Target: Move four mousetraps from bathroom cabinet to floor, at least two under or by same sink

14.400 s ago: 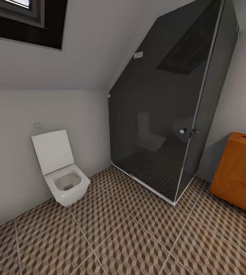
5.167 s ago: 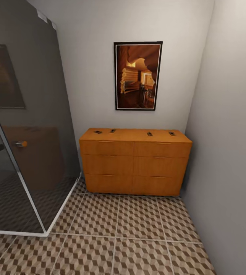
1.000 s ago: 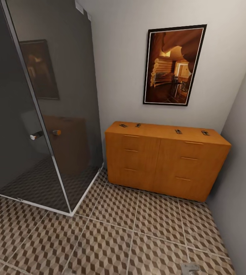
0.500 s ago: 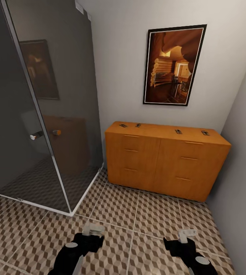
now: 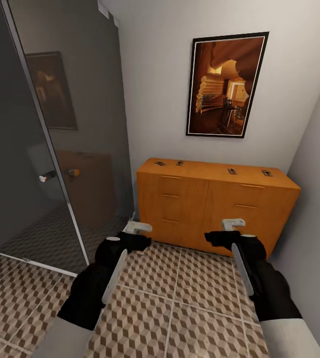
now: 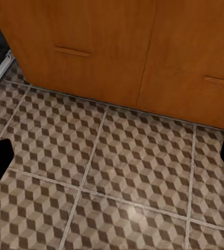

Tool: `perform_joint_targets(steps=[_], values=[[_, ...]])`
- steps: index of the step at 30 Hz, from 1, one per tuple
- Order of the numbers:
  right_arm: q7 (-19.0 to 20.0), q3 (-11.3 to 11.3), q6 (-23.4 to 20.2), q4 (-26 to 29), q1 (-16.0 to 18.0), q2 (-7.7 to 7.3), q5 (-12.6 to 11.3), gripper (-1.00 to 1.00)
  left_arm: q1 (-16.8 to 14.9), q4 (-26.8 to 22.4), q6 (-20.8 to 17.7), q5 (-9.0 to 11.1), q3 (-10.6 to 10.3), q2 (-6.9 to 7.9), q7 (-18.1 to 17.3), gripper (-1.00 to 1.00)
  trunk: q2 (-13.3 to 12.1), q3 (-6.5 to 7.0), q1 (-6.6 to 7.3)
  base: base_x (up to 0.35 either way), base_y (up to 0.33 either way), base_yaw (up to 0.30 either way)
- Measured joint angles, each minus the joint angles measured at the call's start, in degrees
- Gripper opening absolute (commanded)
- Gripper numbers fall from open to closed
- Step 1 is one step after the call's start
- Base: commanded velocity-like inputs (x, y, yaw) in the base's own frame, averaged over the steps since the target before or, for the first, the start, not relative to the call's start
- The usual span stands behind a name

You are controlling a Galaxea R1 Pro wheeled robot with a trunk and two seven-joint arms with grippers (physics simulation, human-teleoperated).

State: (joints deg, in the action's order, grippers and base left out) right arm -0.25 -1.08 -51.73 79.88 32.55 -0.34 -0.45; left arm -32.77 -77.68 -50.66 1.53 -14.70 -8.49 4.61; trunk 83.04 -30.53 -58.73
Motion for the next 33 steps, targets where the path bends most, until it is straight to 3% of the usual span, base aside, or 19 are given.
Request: perform_joint_targets(steps=[4,8,11,18,19,30,32,33], values=[[0.07,-0.02,-3.53,-4.31,9.41,1.3,-0.22,1.0,-6.46,0.03,-4.03,0.56,0.09,0.37,0.0,1.0,0.0,0.0,0.0,0.0,0.0,0.0],[0.08,0.13,-4.38,-6.44,14.73,2.81,-0.19,1.0,-8.55,0.06,-4.95,0.71,0.56,0.76,-0.01,1.0,0.0,-0.01,0.0,0.0,0.0,0.0],[0.02,-0.08,-4.66,-6.87,16.71,4.03,0.07,1.0,-9.2,0.75,-5.05,0.84,0.54,0.97,-0.05,1.0,0.0,-0.01,0.0,0.0,0.0,0.0],[-0.12,-2.77,-3.92,-6.66,17.07,6.08,0.65,1.0,-9.52,2.29,-2.48,0.94,-0.06,0.72,-0.06,1.0,0.0,-0.02,0.0,0.0,0.0,-0.023],[-0.11,-4.9,-3.6,-2.84,17.07,6.08,0.59,1.0,-9.55,1.02,-2.07,0.94,-0.34,0.87,-0.13,1.0,0.01,-0.01,0.0,0.0,0.0,-0.187],[-0.07,-5.58,-3.49,-0.38,17.06,5.84,0.63,1.0,-9.56,0.17,-2.01,1.03,-1.15,0.84,-0.4,1.0,0.0,0.22,0.0,0.0,0.0,-0.254],[-0.07,-5.68,-3.49,-0.29,17.06,5.98,0.59,1.0,-9.55,0.16,-2.0,1.09,-2.13,0.74,-0.43,1.0,0.0,0.29,0.0,0.0,0.0,-0.279],[-0.05,-5.9,-3.48,-0.24,17.06,6.14,0.53,1.0,-9.53,0.09,-1.99,1.3,-3.6,0.59,-0.45,1.0,0.0,0.33,0.0,0.0,0.0,-0.28]])
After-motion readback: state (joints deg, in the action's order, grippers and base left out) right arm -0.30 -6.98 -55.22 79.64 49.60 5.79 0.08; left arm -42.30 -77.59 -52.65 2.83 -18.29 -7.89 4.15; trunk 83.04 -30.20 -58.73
